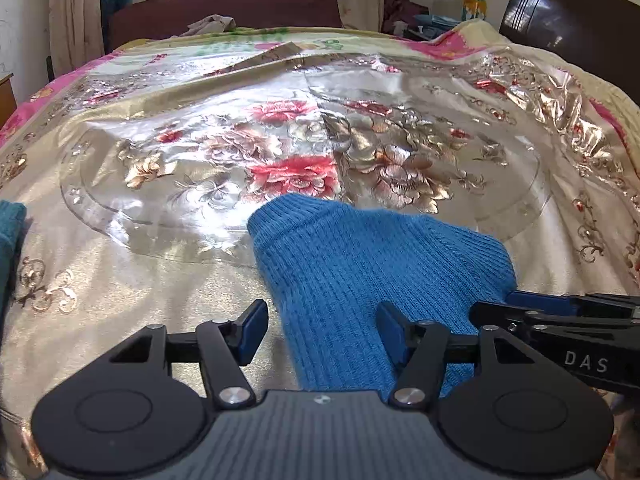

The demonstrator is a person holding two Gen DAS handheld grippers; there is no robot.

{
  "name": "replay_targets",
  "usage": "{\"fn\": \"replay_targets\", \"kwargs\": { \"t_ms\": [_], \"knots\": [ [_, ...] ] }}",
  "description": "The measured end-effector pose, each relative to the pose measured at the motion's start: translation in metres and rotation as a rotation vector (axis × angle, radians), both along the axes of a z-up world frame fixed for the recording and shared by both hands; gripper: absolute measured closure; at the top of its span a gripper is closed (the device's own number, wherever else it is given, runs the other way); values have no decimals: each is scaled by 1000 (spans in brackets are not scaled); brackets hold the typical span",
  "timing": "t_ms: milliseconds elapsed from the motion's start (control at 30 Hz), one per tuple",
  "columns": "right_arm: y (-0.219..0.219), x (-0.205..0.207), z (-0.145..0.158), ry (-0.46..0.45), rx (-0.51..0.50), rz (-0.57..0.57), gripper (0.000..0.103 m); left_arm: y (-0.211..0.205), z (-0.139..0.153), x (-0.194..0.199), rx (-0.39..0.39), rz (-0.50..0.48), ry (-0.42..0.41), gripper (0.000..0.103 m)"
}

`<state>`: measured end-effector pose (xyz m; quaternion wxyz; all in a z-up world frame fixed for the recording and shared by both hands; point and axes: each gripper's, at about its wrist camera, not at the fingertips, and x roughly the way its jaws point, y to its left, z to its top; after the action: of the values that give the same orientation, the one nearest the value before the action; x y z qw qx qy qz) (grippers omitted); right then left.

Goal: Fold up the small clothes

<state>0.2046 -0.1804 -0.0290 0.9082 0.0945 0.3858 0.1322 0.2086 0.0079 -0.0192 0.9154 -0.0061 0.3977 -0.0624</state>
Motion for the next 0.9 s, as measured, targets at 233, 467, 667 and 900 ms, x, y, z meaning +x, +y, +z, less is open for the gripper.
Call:
{"fn": "replay_targets", "kwargs": {
  "t_ms": [233, 467, 667, 900],
  "knots": [
    [2, 5, -2, 14, -14, -4, 66, -3, -3, 5, 0, -1, 21, 38],
    [-2, -21, 21, -24, 15, -13, 65, 4, 9, -6, -12, 8, 12, 38],
    [1, -56, 24, -38, -33, 19, 63, 4, 14, -30, -12, 7, 11, 38],
    [-3, -69, 16, 21, -25, -11, 61, 6, 15, -53, -19, 12, 19, 37]
  ]
}}
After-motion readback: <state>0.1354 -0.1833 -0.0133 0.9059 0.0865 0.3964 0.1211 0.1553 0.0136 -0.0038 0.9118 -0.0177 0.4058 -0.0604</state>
